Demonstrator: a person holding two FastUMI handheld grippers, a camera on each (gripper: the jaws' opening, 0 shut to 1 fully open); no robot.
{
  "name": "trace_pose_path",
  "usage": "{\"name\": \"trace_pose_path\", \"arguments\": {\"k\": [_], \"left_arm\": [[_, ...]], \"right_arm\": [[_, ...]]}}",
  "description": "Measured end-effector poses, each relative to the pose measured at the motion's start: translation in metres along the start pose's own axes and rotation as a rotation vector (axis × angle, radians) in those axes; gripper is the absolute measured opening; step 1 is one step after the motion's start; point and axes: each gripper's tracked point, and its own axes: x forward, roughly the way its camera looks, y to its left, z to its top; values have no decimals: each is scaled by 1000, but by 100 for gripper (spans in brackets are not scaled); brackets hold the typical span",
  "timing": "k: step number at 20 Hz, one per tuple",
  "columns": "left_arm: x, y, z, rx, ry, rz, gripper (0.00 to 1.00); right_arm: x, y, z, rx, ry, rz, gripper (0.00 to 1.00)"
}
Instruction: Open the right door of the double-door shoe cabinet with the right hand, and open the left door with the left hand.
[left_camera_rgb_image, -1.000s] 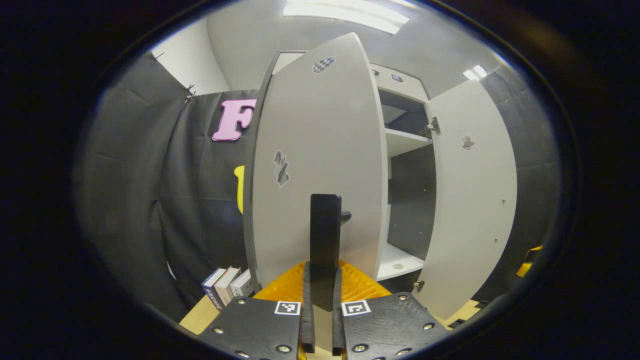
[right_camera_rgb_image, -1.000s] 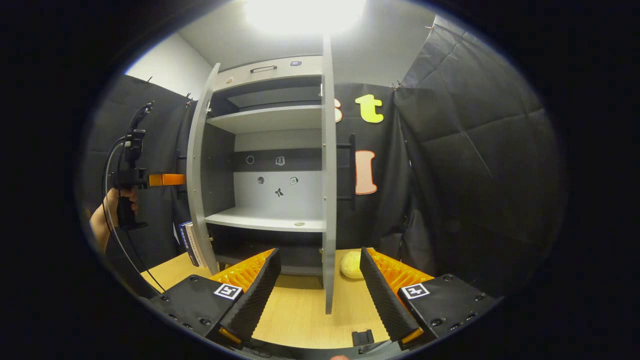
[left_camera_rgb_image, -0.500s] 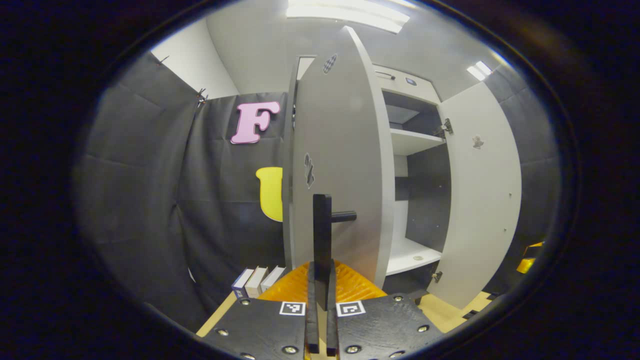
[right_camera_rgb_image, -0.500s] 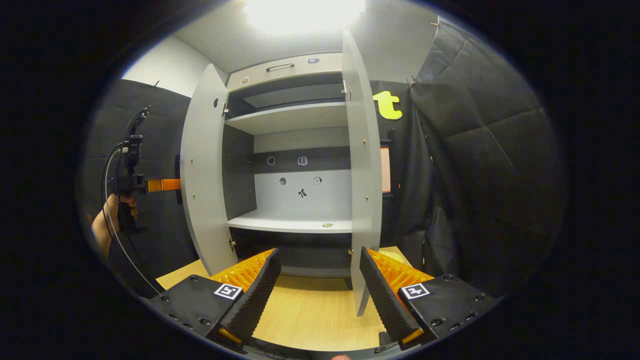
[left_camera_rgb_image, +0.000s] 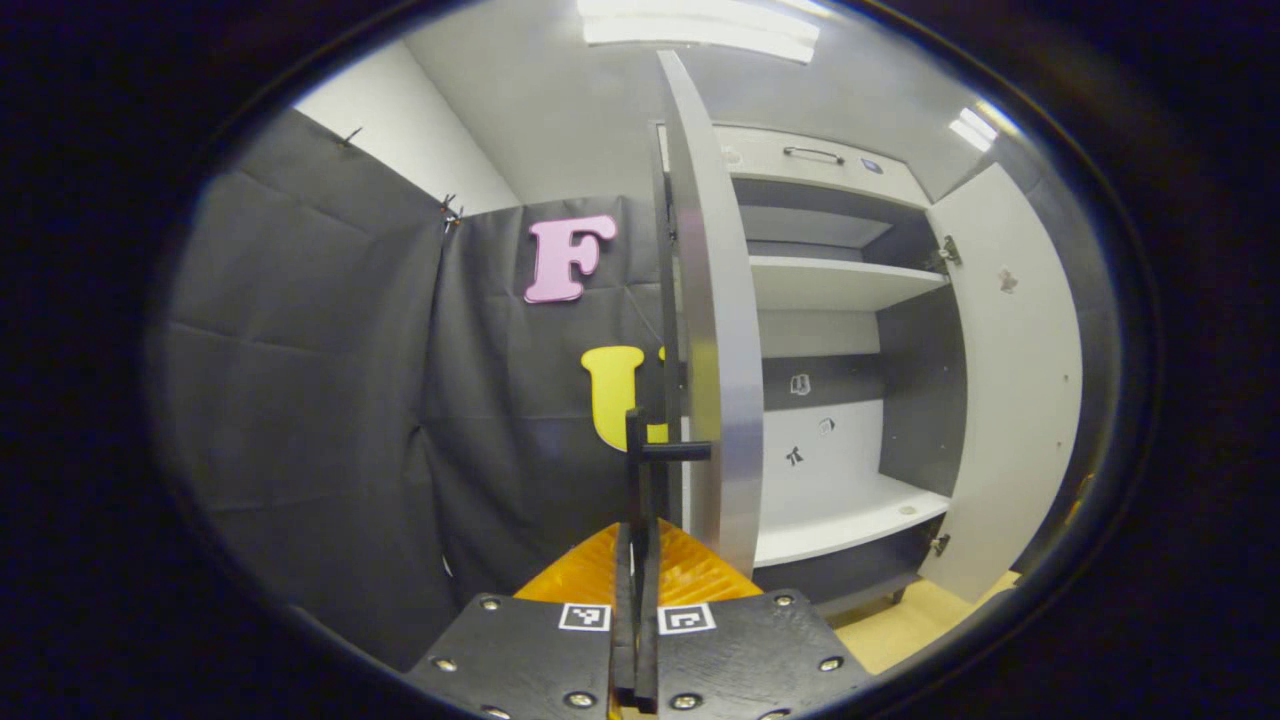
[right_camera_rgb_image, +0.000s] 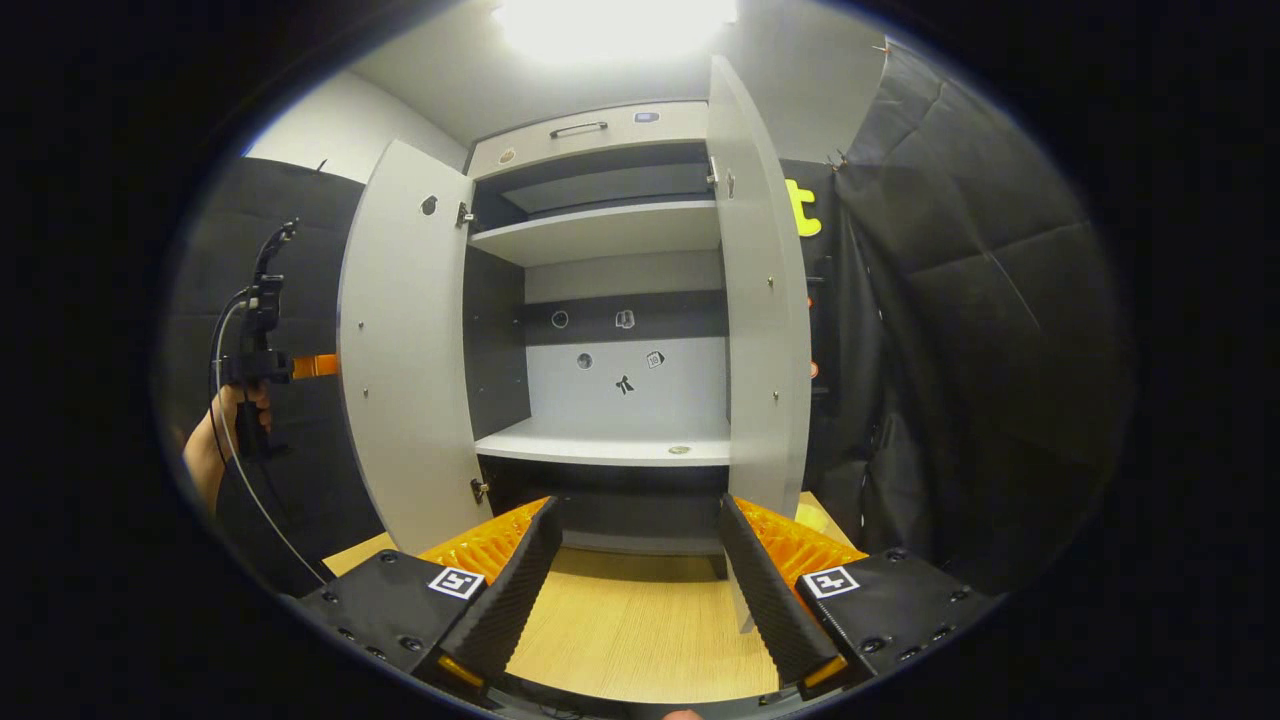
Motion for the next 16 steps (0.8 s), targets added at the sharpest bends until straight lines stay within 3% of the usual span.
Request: {"name": "trace_pose_path", "arguments": {"k": [6,16], "left_arm": [[-9,-4,-1,45,-11,19,2],[-93,-42,2,47,-53,-21,2]], "right_arm": [[2,8,8,-12,-16,14,99],[-4,-4,21,-1,-67,-1,99]]}}
